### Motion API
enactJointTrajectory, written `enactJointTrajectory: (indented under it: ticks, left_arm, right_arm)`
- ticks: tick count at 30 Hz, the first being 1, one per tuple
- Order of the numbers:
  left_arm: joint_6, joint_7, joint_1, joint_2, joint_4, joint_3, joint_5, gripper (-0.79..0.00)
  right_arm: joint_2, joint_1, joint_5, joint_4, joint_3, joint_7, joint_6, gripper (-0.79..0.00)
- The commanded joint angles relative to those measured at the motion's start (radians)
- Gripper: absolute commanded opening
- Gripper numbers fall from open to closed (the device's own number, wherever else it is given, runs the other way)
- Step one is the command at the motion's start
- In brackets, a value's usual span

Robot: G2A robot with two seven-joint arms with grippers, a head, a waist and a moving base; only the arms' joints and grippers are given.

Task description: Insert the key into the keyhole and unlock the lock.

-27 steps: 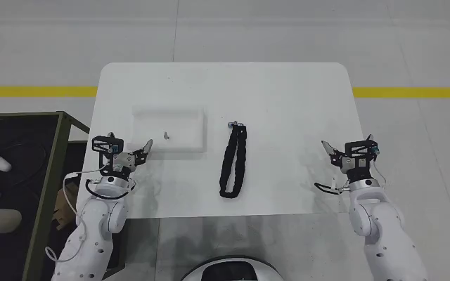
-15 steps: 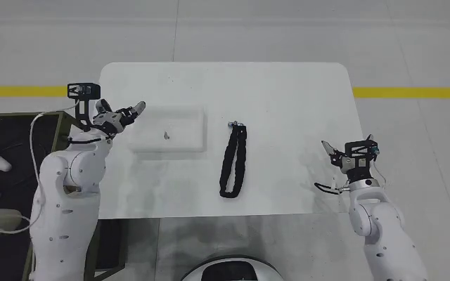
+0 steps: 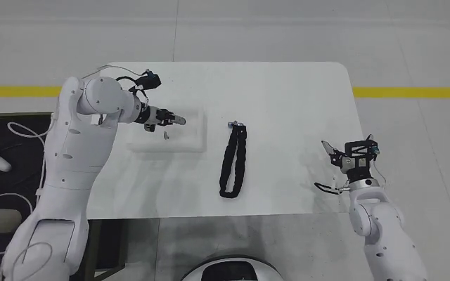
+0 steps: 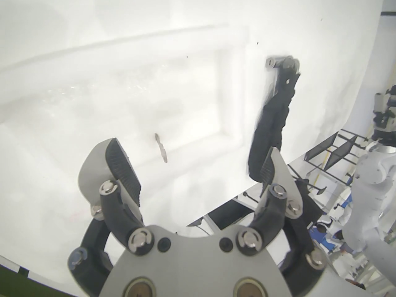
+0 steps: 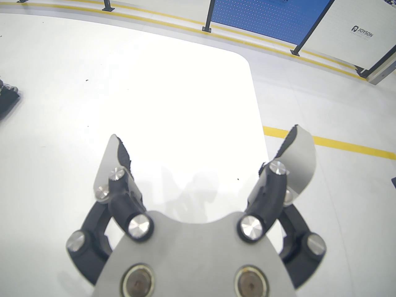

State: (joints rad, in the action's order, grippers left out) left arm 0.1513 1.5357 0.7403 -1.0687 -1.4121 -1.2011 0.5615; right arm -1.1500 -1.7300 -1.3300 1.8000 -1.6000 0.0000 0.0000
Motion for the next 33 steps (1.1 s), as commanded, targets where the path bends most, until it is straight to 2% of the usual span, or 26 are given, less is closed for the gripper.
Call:
enactJointTrajectory:
  ticks: [1, 2, 4, 6, 8, 14, 16, 18, 19, 25, 33]
  left_arm:
    - [0.004, 0.000, -0.016, 0.022, 0.003, 0.066, -0.016, -0.111]
    - [0.011, 0.000, -0.025, 0.033, 0.000, 0.083, -0.025, -0.129]
    - [0.025, 0.000, -0.039, 0.055, -0.017, 0.113, -0.001, -0.286]
    - [0.033, 0.000, -0.041, 0.076, -0.031, 0.139, -0.017, -0.283]
    - [0.046, 0.000, -0.048, 0.097, -0.046, 0.157, -0.014, -0.348]
    - [0.087, 0.000, -0.054, 0.142, -0.079, 0.208, -0.010, -0.317]
    - [0.095, 0.000, -0.053, 0.148, -0.081, 0.225, -0.007, -0.311]
    - [0.111, 0.000, -0.060, 0.152, -0.078, 0.237, 0.021, -0.394]
    - [0.111, 0.000, -0.058, 0.153, -0.077, 0.244, 0.023, -0.400]
    - [0.101, -0.001, -0.062, 0.152, -0.057, 0.270, 0.013, -0.388]
    - [0.090, -0.097, -0.044, 0.141, -0.057, 0.258, 0.029, -0.425]
  right_arm:
    - [0.000, 0.000, 0.000, 0.000, 0.000, 0.000, 0.000, 0.000]
    - [0.000, 0.000, 0.000, 0.000, 0.000, 0.000, 0.000, 0.000]
    - [0.000, 0.000, 0.000, 0.000, 0.000, 0.000, 0.000, 0.000]
    - [0.000, 0.000, 0.000, 0.000, 0.000, 0.000, 0.000, 0.000]
    - [0.000, 0.000, 0.000, 0.000, 0.000, 0.000, 0.000, 0.000]
    - [0.000, 0.000, 0.000, 0.000, 0.000, 0.000, 0.000, 0.000]
    - [0.000, 0.000, 0.000, 0.000, 0.000, 0.000, 0.000, 0.000]
    - [0.000, 0.000, 0.000, 0.000, 0.000, 0.000, 0.000, 0.000]
    - [0.000, 0.000, 0.000, 0.000, 0.000, 0.000, 0.000, 0.000]
    - [0.000, 0.000, 0.000, 0.000, 0.000, 0.000, 0.000, 0.000]
    - [0.000, 0.000, 0.000, 0.000, 0.000, 0.000, 0.000, 0.000]
